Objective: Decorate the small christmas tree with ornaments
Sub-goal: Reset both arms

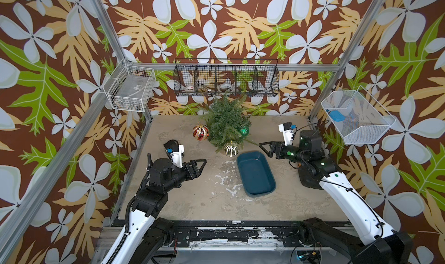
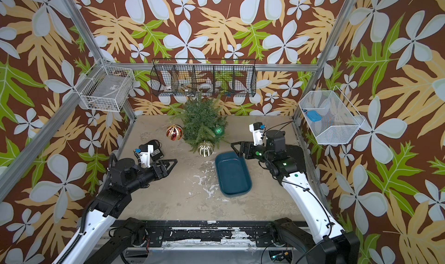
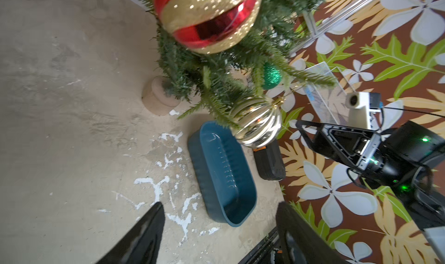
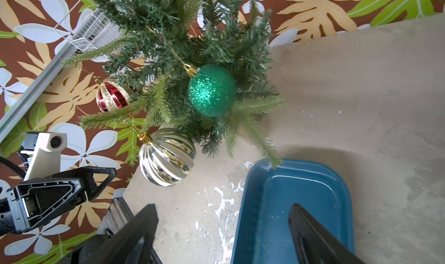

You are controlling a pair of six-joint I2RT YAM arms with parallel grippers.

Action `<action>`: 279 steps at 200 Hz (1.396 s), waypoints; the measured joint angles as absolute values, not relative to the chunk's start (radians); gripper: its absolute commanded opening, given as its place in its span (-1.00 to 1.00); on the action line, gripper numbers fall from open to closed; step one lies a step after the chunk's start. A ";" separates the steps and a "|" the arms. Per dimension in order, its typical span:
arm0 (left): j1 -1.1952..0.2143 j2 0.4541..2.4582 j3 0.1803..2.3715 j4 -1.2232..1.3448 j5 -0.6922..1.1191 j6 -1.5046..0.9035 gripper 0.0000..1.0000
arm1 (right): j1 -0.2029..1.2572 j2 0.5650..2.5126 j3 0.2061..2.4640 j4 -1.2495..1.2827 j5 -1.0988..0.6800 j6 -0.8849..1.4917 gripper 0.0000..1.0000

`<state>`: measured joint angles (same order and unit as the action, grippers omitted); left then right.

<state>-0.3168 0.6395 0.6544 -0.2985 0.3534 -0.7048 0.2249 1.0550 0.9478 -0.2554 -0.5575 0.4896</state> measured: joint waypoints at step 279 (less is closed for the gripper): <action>-0.120 1.272 0.269 0.672 -0.542 -0.204 1.00 | 0.144 1.282 0.256 0.745 0.651 0.166 0.99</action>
<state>-0.1196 1.2724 0.2687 0.6720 -0.5419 -0.2039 0.1436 1.2816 0.2562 0.7448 0.6514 0.1658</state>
